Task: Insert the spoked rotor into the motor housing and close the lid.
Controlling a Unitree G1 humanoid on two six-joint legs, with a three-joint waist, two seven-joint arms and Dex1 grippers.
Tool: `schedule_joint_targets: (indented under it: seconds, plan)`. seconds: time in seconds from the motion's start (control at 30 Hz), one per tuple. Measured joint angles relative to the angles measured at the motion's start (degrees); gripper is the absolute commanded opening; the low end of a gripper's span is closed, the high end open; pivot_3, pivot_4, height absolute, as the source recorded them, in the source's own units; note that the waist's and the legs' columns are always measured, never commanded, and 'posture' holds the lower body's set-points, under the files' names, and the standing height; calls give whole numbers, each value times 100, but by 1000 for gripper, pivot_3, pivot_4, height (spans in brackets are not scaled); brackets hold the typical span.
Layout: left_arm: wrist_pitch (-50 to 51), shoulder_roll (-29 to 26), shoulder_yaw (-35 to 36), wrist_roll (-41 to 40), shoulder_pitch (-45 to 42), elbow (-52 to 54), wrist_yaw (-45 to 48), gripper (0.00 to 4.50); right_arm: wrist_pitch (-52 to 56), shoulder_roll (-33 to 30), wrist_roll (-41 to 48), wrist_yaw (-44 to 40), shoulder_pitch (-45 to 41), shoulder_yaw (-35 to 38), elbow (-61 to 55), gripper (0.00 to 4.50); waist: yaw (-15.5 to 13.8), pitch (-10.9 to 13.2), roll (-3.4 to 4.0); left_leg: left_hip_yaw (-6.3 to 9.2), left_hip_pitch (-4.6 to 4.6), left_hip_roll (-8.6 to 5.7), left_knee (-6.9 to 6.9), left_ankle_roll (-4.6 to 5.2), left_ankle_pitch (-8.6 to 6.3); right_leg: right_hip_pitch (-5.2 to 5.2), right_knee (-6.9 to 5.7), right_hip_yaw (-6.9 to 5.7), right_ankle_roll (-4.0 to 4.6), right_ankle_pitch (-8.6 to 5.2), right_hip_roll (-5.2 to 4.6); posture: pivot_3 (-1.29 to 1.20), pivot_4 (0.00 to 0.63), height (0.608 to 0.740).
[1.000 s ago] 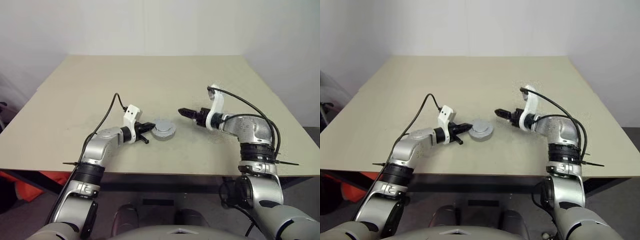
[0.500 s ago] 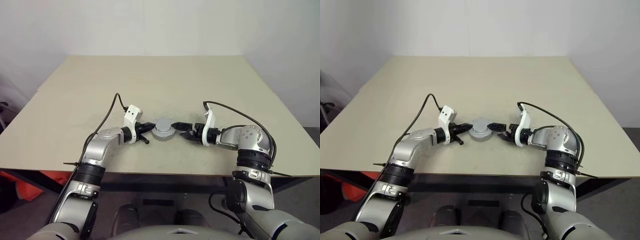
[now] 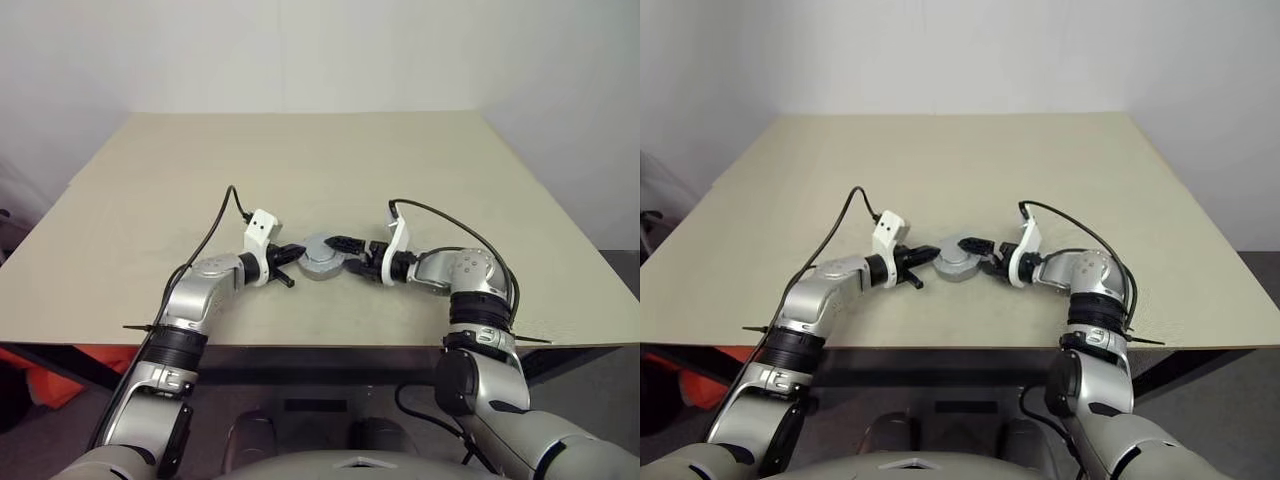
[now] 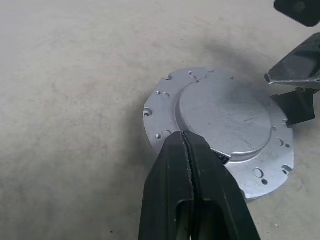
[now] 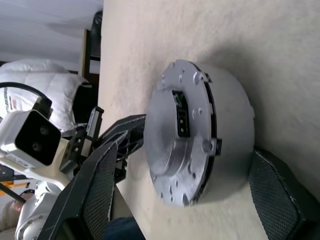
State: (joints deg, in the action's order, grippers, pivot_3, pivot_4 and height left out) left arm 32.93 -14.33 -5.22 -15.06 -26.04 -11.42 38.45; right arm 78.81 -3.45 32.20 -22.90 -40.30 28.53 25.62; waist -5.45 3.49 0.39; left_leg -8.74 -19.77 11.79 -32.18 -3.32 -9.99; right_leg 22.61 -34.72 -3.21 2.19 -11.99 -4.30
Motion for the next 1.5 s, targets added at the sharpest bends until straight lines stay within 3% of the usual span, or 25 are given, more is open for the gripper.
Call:
schedule_joint_targets:
  seconds: [0.13,0.17,0.23,0.37,0.43,0.77,0.9,1.03,1.1,1.37,1.5]
  plan:
    - [-6,-15,23,8,14,2,-23,0,-205,77,-1,-3,-84,-66,187,4477,13,0,0,-1,-1,1,1,0,0,3,0,0,1,0,2,0,0,740]
    - [-12,-20,24,12,20,3,-26,0,-241,90,-2,-3,-94,-104,205,4306,18,0,0,-1,-1,1,1,0,0,3,0,0,1,0,2,0,0,740]
    - [-24,-24,31,17,34,5,-32,0,-338,117,-23,30,-104,-187,250,3882,21,0,0,-2,-1,2,2,0,0,5,0,0,1,0,2,0,0,740]
    - [-65,-26,38,27,59,8,-61,0,-601,115,-85,66,-106,-353,454,2482,18,0,1,-2,-6,1,2,1,-1,9,1,0,1,0,2,0,0,740]
    - [-68,-53,63,54,74,3,-90,0,-694,83,-44,1,-154,-388,508,2077,17,-3,6,-4,-6,1,3,1,-1,11,1,2,1,0,2,0,0,740]
    - [-172,11,129,82,55,-109,-157,0,-831,-62,54,-16,-256,-421,808,2072,2,-4,6,-4,-7,0,3,1,-1,9,0,3,2,0,1,0,0,740]
    - [-192,119,328,-1,14,-276,-318,0,-851,18,263,385,-488,134,1277,2072,13,-3,6,-4,-8,0,3,0,0,16,-1,2,2,0,2,0,0,740]
    - [-191,193,884,-259,8,-418,-628,0,-1037,195,525,877,-630,750,1577,2072,15,0,9,-4,-43,1,2,-8,5,55,-5,1,11,6,4,0,0,740]
    - [-131,317,1408,-633,-14,-419,-817,0,-1120,328,656,1071,-694,953,1589,2072,7,2,10,-5,-69,0,2,-16,10,75,-4,0,51,29,4,0,0,740]
    - [644,509,2739,-2156,185,136,-1251,0,-1240,729,1465,1470,-1312,1399,1486,2072,-12,3,8,-5,-172,-3,-8,13,-7,152,-3,-8,61,30,4,0,0,740]
    - [1051,683,3157,-3000,463,634,-1406,919,-1405,752,1741,1559,-1576,1453,1483,2072,-25,5,4,-5,-177,-1,-13,13,-8,151,-1,-10,61,29,4,0,0,740]
